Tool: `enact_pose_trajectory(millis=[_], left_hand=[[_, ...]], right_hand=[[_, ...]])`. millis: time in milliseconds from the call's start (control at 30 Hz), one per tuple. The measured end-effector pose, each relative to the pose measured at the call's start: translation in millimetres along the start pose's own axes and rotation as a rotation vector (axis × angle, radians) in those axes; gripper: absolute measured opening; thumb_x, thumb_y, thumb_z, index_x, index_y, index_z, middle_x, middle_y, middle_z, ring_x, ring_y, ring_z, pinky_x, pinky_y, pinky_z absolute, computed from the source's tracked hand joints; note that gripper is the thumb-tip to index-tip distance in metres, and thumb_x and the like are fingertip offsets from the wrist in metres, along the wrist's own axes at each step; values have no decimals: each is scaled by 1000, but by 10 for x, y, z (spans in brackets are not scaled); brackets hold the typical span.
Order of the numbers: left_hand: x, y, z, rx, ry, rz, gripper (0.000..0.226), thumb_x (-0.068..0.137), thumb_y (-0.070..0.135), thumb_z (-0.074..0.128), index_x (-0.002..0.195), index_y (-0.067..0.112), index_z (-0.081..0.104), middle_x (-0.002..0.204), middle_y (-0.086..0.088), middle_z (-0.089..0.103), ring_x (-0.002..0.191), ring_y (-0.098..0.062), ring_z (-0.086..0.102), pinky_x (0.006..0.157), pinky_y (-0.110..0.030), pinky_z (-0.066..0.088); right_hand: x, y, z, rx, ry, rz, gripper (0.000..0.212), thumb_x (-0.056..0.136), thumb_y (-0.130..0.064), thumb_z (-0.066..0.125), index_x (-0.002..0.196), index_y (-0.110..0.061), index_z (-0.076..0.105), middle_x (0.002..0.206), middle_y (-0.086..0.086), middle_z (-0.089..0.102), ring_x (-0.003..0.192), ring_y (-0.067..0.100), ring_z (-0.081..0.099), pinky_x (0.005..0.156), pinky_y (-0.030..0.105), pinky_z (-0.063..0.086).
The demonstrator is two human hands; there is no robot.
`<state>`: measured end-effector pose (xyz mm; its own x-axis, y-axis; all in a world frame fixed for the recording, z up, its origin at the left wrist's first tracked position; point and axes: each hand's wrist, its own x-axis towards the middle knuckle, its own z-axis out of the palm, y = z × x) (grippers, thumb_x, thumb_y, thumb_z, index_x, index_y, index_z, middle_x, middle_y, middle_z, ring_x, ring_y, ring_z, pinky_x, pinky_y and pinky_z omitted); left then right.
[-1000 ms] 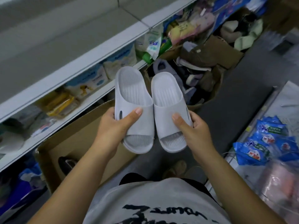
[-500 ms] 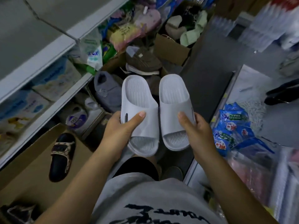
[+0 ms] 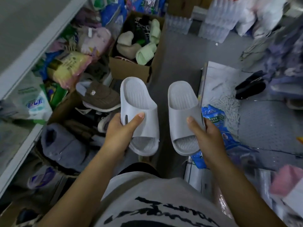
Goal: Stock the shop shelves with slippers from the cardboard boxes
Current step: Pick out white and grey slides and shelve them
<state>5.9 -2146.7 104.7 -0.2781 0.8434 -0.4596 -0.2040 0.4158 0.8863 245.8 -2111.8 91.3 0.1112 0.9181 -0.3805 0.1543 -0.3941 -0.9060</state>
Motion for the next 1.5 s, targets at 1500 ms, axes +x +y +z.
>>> enact_pose_trajectory(millis=[1500], left_hand=[[5091, 4084, 1669, -305, 477, 449, 55, 88, 46, 75, 133, 19, 61, 120, -6, 74, 108, -28, 72, 92, -49, 57]], right_hand=[[6526, -4843, 1644, -60, -836, -508, 47, 75, -57, 74, 117, -35, 66, 111, -15, 74, 101, 6, 71, 82, 28, 58]])
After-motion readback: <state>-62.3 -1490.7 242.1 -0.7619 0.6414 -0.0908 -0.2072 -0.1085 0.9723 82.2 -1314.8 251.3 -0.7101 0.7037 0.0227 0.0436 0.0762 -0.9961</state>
